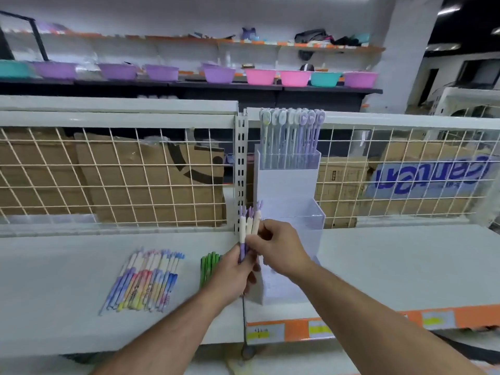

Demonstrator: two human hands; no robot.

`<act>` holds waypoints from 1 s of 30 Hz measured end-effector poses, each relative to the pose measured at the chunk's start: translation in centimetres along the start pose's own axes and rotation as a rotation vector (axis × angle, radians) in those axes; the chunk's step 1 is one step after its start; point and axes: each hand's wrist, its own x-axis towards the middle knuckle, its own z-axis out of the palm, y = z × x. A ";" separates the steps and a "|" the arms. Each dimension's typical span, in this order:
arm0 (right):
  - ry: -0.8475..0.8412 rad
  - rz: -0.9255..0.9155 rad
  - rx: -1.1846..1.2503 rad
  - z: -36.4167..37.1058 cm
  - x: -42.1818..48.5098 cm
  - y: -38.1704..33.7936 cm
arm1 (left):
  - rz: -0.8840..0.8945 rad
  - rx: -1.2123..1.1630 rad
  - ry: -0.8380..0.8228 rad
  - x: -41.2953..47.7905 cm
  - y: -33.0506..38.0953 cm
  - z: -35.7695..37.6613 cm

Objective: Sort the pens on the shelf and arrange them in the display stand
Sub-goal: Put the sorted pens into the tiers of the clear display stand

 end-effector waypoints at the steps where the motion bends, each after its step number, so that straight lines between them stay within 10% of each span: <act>1: -0.017 -0.006 0.018 -0.8 0.2 0.3 | -0.008 -0.022 0.003 0.1 0.4 0.8; 30: 0.221 -0.097 -0.061 -6.1 11.9 -1.0 | -0.057 -0.226 -0.014 5.1 -2.8 3.7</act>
